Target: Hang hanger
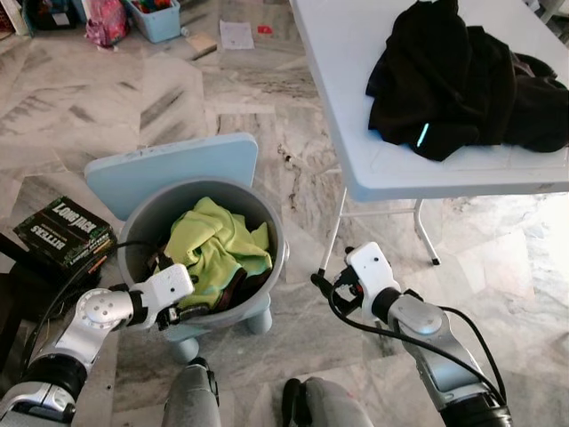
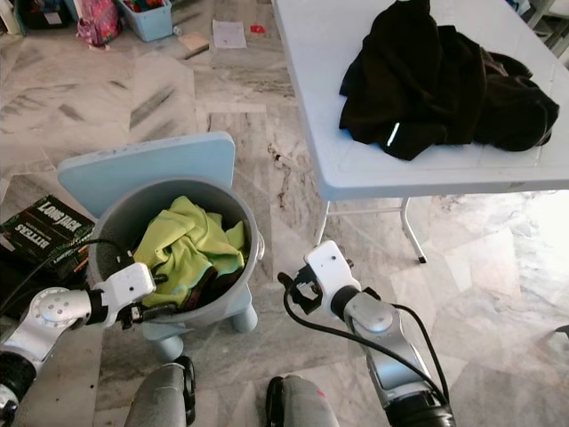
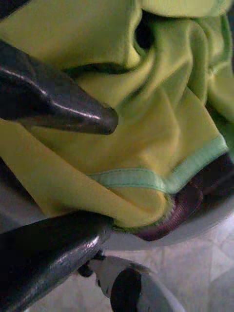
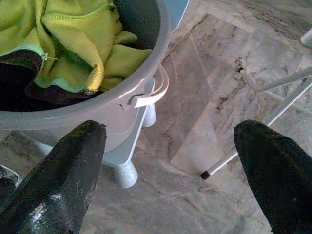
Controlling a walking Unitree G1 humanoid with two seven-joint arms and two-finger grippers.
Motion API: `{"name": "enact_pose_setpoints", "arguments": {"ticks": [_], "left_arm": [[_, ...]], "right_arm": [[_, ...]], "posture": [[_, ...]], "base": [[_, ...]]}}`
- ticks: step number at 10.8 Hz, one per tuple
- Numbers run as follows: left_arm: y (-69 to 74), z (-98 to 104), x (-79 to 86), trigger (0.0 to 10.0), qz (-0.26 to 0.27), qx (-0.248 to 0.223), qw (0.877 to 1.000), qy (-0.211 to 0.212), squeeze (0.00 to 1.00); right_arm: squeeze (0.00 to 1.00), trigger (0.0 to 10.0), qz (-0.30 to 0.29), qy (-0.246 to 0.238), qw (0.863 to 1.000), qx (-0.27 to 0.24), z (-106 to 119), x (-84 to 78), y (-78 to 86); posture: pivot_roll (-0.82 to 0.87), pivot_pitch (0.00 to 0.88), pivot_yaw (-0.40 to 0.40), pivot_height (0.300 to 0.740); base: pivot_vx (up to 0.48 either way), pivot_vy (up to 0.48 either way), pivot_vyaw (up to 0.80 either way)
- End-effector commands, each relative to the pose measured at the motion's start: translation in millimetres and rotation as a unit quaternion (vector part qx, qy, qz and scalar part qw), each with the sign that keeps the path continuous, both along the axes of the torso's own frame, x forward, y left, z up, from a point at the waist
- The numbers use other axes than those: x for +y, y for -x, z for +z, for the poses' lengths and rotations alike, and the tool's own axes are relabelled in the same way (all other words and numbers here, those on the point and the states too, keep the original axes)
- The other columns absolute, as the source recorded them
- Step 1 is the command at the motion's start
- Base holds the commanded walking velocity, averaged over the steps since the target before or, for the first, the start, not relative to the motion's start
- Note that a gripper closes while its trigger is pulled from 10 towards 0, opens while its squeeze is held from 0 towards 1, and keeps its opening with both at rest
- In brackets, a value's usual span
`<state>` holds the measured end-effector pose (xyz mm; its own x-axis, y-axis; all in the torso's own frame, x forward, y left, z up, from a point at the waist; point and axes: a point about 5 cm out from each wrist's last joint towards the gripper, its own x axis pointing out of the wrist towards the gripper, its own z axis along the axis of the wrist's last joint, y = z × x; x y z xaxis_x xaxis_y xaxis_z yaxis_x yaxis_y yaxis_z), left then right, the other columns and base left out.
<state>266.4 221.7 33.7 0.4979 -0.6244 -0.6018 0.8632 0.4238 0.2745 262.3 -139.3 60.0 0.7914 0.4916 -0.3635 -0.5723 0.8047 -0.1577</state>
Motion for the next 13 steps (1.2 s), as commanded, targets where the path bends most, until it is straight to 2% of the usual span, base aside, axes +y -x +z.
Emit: {"name": "enact_pose_setpoints", "arguments": {"ticks": [1,2,5,9,11,13], "left_arm": [[0.1,-1,-0.8,0.0,-0.003,0.006,1.0,0.009,0.0],[-2.1,1,-1.3,0.0,-0.006,-0.001,1.0,0.007,0.0],[-16.4,14,8.0,0.0,0.028,-0.05,0.998,-0.003,0.0],[-32.6,31,19.3,0.0,0.094,-0.077,0.992,0.031,0.0],[-43.0,40,25.8,0.0,0.176,-0.111,0.975,0.075,0.0],[-42.6,40,27.6,0.0,0.231,-0.131,0.957,0.114,0.0]], "right_arm": [[0.0,10.0,-0.008,0.004,1.0,0.006,-3,-2.6,0.2],[0.0,10.0,-0.011,0.003,1.0,0.005,-3,-2.5,0.2],[0.0,10.0,-0.012,0.002,1.0,0.004,-3,-1.6,-0.5],[0.0,10.0,-0.015,0.002,1.0,0.003,-3,-1.4,-1.6],[0.0,10.0,-0.017,0.001,1.0,0.003,-3,-1.6,-1.5],[0.0,10.0,-0.016,0.001,1.0,0.005,-3,-1.8,-1.0]], "posture": [[-0.07,0.17,-0.078,0.74],[-0.07,0.169,-0.074,0.74],[-0.06,0.171,-0.073,0.74],[-0.06,0.172,-0.07,0.74],[-0.06,0.172,-0.07,0.74],[-0.06,0.173,-0.074,0.74]], "base": [[0.0,0.0,0.0],[0.0,0.0,0.0],[0.0,0.0,0.0],[0.0,0.0,0.0],[0.0,0.0,0.0],[0.0,0.0,0.0]]}}
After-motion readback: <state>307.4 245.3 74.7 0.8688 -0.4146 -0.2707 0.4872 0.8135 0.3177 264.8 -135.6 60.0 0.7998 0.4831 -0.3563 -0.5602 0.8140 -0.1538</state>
